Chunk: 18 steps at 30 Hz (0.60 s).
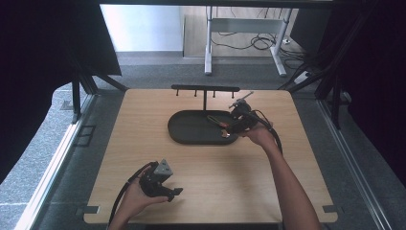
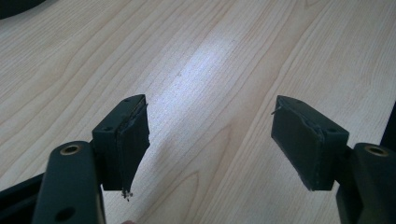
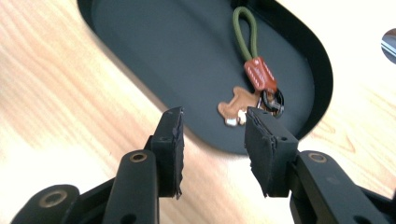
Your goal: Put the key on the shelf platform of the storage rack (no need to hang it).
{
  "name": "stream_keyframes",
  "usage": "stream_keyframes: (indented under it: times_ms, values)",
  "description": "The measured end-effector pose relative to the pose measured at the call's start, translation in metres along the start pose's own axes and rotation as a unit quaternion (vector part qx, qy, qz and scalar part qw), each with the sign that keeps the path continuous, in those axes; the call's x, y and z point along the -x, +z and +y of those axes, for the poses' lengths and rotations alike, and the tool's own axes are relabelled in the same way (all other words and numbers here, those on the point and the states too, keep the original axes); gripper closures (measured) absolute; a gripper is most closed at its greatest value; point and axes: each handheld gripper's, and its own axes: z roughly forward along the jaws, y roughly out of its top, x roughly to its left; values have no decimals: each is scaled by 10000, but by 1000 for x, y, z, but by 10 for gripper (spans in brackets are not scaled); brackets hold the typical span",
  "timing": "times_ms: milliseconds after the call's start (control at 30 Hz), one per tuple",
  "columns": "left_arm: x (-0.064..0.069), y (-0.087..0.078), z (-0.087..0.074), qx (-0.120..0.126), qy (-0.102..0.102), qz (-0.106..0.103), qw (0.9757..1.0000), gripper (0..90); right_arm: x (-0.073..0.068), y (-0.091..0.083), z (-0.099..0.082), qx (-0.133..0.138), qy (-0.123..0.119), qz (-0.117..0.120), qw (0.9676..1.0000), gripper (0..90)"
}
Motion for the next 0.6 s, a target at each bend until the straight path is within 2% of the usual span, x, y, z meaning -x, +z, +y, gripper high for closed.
stream_keyframes:
  times_ms: [67,267,300,333,433,600]
  values:
    - [1,1,0,-3,-12,16,10000,282,-1,-9,-12,49,20,27,10000,583]
    - [2,2,1,-23,43,-7,10000,282,-4,-19,-33,123,-9,51,9999,580]
    - [4,3,1,-23,60,-63,10000,282,-4,-22,-44,151,19,83,9999,579]
    - [4,3,1,-23,60,-63,10000,282,-4,-22,-44,151,19,83,9999,579]
    - [6,2,3,85,55,-182,9998,282,-5,-26,-61,202,28,133,9997,574]
    - [5,4,2,7,26,-97,9999,282,-7,-26,-76,270,75,200,9994,567]
